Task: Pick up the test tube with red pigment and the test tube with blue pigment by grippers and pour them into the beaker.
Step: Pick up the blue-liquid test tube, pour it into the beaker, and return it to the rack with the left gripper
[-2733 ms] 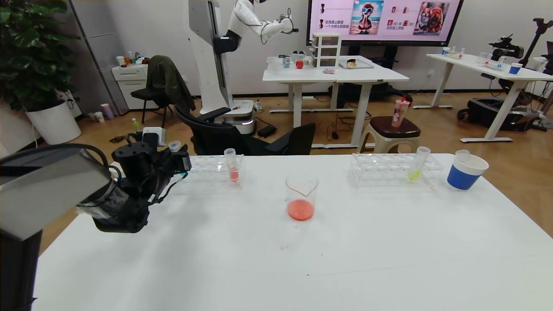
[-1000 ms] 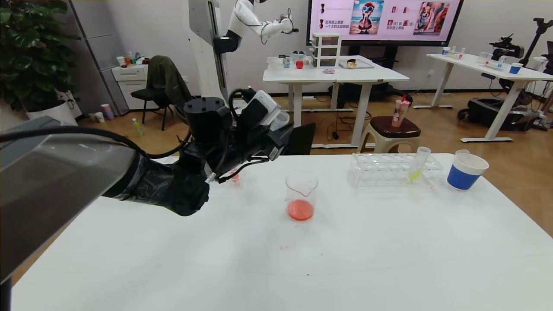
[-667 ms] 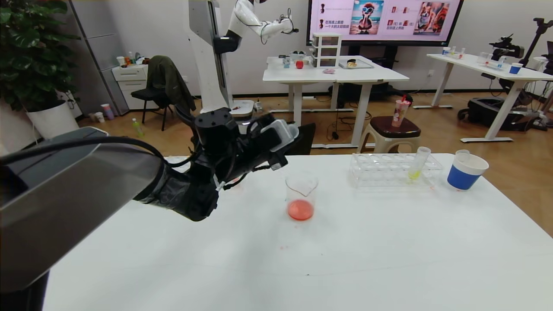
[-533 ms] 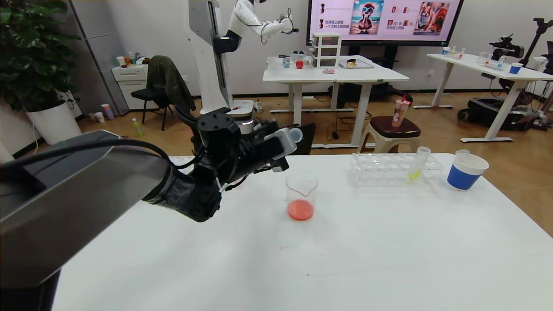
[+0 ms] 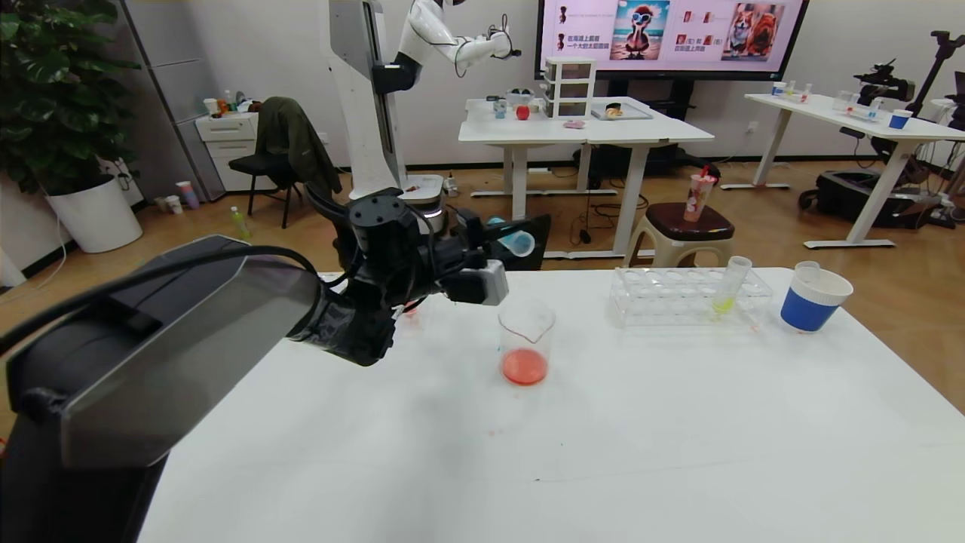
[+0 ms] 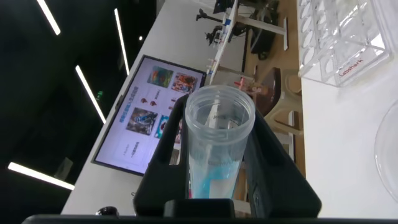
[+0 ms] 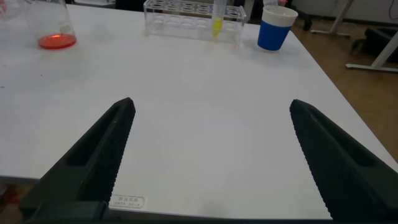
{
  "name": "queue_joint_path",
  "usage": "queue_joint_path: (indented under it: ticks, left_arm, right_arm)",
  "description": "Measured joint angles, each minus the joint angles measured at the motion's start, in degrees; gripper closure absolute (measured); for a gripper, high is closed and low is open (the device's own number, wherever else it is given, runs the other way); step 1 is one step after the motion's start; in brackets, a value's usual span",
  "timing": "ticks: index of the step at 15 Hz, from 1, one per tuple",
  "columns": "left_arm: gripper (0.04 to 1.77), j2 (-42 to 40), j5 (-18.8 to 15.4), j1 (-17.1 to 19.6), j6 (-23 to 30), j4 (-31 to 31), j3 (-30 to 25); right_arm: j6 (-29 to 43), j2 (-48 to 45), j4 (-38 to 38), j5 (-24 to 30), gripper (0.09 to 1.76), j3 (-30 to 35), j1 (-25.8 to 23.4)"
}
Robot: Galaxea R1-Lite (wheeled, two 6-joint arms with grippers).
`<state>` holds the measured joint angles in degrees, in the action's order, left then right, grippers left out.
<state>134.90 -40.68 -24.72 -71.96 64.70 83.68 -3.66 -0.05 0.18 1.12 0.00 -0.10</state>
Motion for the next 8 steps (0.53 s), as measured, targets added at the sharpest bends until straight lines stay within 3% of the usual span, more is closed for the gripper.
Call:
queue_joint_path:
  ticks: [8]
  left_arm:
    - [1.29,5.36,-0.83,0.34,-6.57,2.72,0.83]
  right_arm:
    - [0.0,0.0,0.0,-0.02,0.11,0.0,0.02]
